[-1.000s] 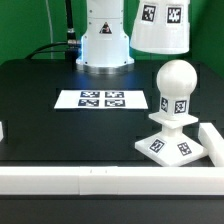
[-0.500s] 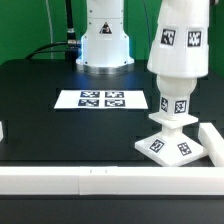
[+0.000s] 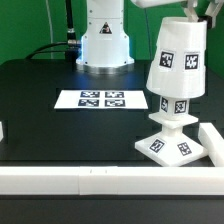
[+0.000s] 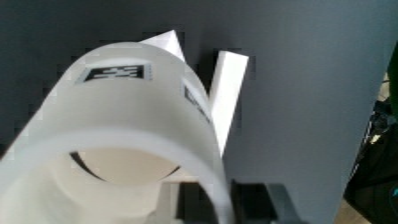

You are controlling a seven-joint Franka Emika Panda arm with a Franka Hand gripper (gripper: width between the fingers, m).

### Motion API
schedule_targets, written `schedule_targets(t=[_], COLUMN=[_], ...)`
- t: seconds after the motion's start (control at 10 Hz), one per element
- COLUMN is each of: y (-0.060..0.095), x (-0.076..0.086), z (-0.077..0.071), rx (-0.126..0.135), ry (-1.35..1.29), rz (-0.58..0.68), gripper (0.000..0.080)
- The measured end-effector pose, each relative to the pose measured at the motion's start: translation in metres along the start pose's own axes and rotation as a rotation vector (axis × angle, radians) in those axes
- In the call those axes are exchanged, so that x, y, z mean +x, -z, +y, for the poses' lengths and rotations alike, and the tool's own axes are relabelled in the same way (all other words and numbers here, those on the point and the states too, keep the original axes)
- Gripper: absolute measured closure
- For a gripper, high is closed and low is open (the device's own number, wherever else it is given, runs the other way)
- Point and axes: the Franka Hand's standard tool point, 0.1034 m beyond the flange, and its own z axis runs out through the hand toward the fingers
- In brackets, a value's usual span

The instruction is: Assemble lamp

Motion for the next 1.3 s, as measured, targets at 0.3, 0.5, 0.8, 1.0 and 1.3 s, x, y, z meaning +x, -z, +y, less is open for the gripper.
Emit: schedule_targets(t=[0.3, 0.5, 0.8, 1.0, 1.3], y=[-0.003, -0.003, 0.0, 0.014, 0.025], x=[-0.001, -0.001, -0.001, -0.005, -0.005], z=[0.0, 0.001, 0.0, -0.005, -0.01], rx=[-0.001, 0.0, -0.004, -0.019, -0.037], ry=[-0.001, -0.002, -0.005, -0.03, -0.061], rz=[-0.001, -0.002, -0.001, -0.013, -0.01], gripper=[0.0668, 0.0532, 0.0212, 0.0107, 0.0101])
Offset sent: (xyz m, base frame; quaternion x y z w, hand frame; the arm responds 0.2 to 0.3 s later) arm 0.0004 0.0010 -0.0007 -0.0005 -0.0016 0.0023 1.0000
